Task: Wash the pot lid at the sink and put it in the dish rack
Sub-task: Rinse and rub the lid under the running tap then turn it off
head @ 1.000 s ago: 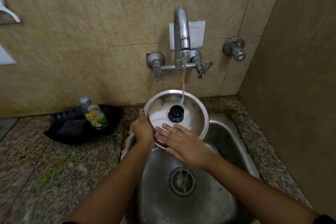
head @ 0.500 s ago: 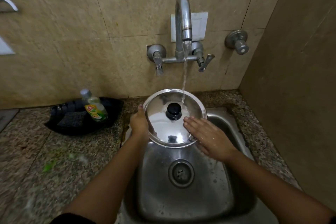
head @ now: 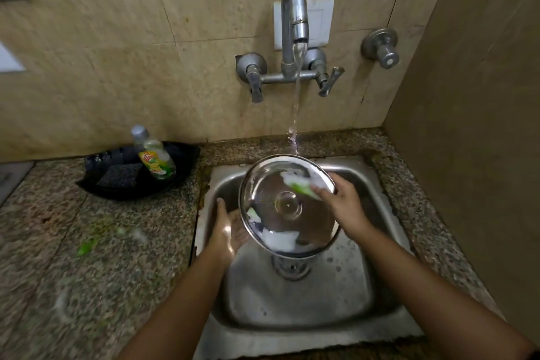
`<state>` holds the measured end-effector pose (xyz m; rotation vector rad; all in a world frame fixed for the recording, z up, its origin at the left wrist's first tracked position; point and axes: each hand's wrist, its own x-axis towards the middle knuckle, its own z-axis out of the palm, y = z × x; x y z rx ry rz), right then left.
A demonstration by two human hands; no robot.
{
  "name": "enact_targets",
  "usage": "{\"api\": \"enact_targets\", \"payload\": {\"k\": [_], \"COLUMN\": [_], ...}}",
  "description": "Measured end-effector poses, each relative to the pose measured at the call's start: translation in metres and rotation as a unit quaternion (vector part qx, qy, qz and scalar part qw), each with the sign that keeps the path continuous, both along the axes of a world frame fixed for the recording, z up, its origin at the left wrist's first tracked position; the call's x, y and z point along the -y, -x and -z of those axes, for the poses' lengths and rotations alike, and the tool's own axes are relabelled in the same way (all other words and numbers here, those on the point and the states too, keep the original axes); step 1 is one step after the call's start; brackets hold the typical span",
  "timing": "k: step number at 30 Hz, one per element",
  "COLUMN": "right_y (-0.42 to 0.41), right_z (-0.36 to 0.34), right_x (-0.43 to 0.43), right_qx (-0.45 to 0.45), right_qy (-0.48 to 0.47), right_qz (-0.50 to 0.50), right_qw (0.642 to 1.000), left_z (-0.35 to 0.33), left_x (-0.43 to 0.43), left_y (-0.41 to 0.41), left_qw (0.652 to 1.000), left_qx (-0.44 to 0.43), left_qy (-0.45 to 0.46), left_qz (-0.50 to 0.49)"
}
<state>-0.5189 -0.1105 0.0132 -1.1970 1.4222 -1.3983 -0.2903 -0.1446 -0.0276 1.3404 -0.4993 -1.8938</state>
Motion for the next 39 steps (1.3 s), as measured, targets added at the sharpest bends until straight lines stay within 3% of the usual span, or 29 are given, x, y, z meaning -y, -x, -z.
{"api": "enact_targets", "payload": {"k": [2, 4, 7, 10, 13, 16, 18, 21, 25, 27, 30, 32, 35, 39], "right_y": [-0.004, -0.004, -0.001, 0.000, 0.000, -0.004, -0.019, -0.049, -0.058, -0.035, -0.010, -0.019, -0.061, -0.057], "right_z": [0.009, 0.016, 0.031, 0.038, 0.046, 0.057, 0.057, 0.055, 0.078, 0.100, 0.109, 0.100, 0.084, 0.095], "right_x": [-0.005, -0.010, -0.008, -0.002, 0.001, 0.006, 0.020, 0.040, 0.007, -0.010, 0.010, 0.037, 0.051, 0.009], "right_qx": [0.114, 0.213, 0.249, 0.151, -0.114, -0.443, -0.531, -0.535, -0.565, -0.584, -0.598, -0.578, -0.546, -0.564], "right_qy": [-0.063, -0.135, -0.210, -0.240, -0.209, -0.170, -0.139, -0.088, 0.007, -0.016, -0.118, -0.114, -0.014, 0.042], "right_qz": [0.037, 0.062, 0.068, 0.118, 0.147, 0.093, 0.035, -0.083, -0.249, -0.218, -0.047, -0.008, -0.093, -0.258], "right_qw": [0.991, 0.966, 0.943, 0.952, 0.960, 0.875, 0.835, 0.836, 0.786, 0.782, 0.791, 0.808, 0.832, 0.783], "left_z": [0.002, 0.003, 0.005, -0.001, -0.004, -0.001, -0.002, -0.001, 0.018, 0.031, 0.043, 0.042, 0.031, 0.034], "left_x": [-0.005, -0.008, -0.010, -0.010, -0.013, -0.013, -0.009, 0.000, 0.006, 0.007, 0.007, 0.007, 0.011, 0.027], "left_y": [0.003, 0.001, 0.001, 0.013, 0.026, 0.037, 0.046, 0.060, 0.049, 0.040, 0.038, 0.045, 0.059, 0.046], "left_qw": [0.997, 0.997, 0.995, 0.997, 0.997, 0.996, 0.993, 0.990, 0.983, 0.982, 0.981, 0.984, 0.981, 0.980], "left_qx": [-0.069, -0.066, -0.062, -0.038, -0.011, -0.028, 0.005, 0.042, 0.104, 0.123, 0.134, 0.128, 0.140, 0.134], "left_qy": [0.013, 0.023, 0.047, 0.060, 0.075, 0.065, 0.069, 0.079, 0.073, 0.071, 0.074, 0.076, 0.102, 0.098], "left_qz": [0.006, 0.018, 0.056, 0.026, -0.024, -0.062, -0.092, -0.110, -0.129, -0.127, -0.118, -0.100, -0.085, -0.106]}}
